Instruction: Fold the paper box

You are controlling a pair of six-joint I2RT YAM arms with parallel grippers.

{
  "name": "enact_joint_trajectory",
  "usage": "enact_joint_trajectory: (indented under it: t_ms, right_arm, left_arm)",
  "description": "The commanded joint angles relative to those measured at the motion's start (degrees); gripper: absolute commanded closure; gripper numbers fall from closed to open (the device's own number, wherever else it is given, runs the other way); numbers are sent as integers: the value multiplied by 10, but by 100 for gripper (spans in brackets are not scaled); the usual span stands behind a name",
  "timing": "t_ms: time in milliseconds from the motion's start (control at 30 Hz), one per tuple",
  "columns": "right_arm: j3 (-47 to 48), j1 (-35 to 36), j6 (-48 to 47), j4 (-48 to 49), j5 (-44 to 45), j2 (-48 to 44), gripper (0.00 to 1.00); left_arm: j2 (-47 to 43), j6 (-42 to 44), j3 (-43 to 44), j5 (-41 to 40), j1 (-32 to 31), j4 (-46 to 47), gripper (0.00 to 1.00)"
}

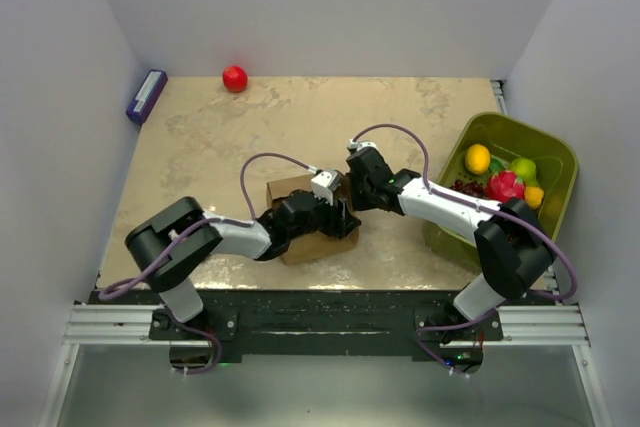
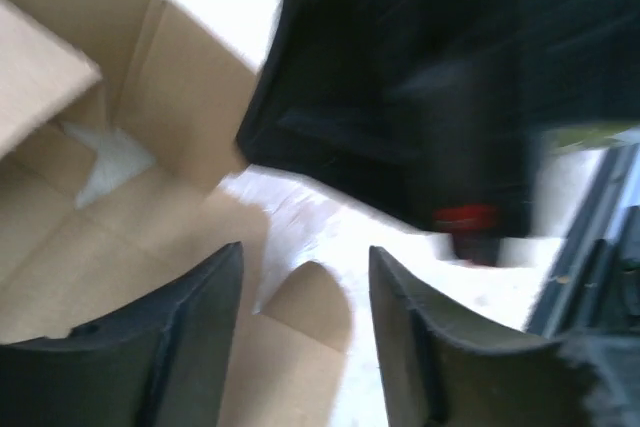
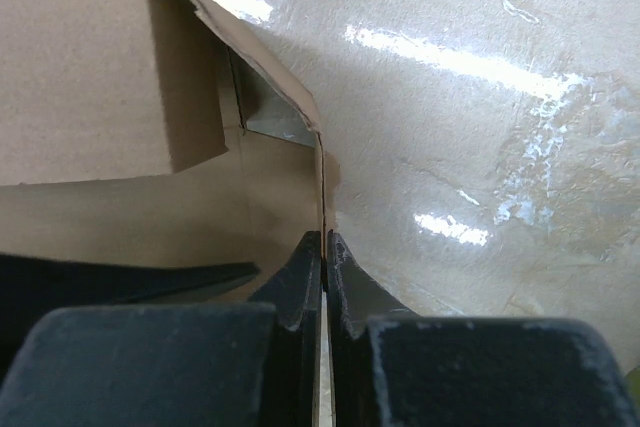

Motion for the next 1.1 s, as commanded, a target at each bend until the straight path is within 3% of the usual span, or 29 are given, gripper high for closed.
enact_joint_trajectory:
  t_ms: [0,233,367,500,667,1067]
  right_arm:
    - [-5,0,3,-17,29,5,100]
    - [1,0,0,-26,37,0,100]
    - [4,0,-4,-33,46,-2,100]
    - [7,0,-5,-35,46,-3,100]
    - [10,0,-6,-35,40,-2,100]
    - [14,0,-11,-41,42,-3,100]
  left_arm:
    - [-96,23,6,-12,-2,-79,38]
    - [-260,27,-7,-20,41,-267,32]
    - [-388,41,21,1,151,-406,31]
    - [-419,81,59,14,228,-490,27]
    - [-374,82,40,108,323,-480,31]
    - [-320,37,-16,149,332,-367,41]
